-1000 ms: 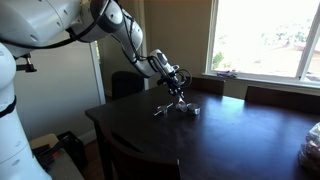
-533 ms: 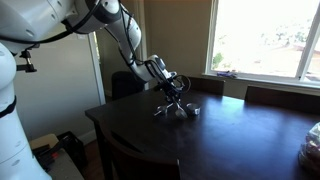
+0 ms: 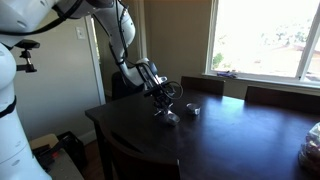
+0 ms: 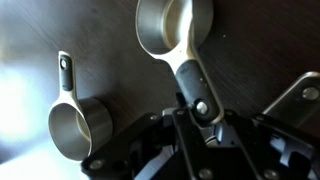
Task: Unstack the pots on the table
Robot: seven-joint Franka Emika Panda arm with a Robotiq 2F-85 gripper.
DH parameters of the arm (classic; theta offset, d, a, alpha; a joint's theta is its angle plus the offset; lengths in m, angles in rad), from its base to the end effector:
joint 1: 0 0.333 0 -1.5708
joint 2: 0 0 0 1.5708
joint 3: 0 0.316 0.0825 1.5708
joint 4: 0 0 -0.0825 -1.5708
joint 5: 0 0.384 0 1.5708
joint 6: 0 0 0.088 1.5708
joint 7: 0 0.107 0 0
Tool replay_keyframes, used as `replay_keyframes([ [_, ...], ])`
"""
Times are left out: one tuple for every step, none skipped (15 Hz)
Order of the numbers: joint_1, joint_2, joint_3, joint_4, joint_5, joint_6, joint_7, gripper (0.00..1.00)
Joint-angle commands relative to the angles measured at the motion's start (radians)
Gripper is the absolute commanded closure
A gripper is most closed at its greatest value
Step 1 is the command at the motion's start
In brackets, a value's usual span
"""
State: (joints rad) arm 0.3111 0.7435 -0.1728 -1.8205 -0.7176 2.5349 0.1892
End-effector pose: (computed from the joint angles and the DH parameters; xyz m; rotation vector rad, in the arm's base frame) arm 0.6298 0.0999 0.1274 2.5133 0.7802 0.0543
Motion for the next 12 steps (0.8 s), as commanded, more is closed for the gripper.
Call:
replay_keyframes([
  [-0.002, -0.183, 0.008, -0.238, -0.067, 0.089, 0.059, 0.45],
  [-0.004, -0.211, 0.009, -0.275, -0.076, 0.104, 0.069, 0.39],
  [-0.013, -0.236, 0.016, -0.299, -0.076, 0.112, 0.071, 0.34],
  [-0.017, -0.261, 0.021, -0.322, -0.077, 0.117, 0.072, 0.27],
  [-0.031, -0.286, 0.031, -0.335, -0.061, 0.12, 0.062, 0.21],
  [-0.037, -0.307, 0.035, -0.348, -0.055, 0.123, 0.06, 0.13],
  [-0.056, -0.332, 0.048, -0.35, -0.032, 0.12, 0.048, 0.08],
  [-0.065, -0.348, 0.055, -0.353, -0.019, 0.118, 0.044, 0.01],
  [-0.088, -0.355, 0.07, -0.331, 0.014, 0.106, 0.027, 0.01],
  [-0.105, -0.359, 0.083, -0.313, 0.045, 0.095, 0.011, 0.0],
  [-0.12, -0.358, 0.092, -0.295, 0.082, 0.09, 0.001, 0.0],
  [-0.132, -0.358, 0.1, -0.282, 0.116, 0.089, -0.011, 0.0],
])
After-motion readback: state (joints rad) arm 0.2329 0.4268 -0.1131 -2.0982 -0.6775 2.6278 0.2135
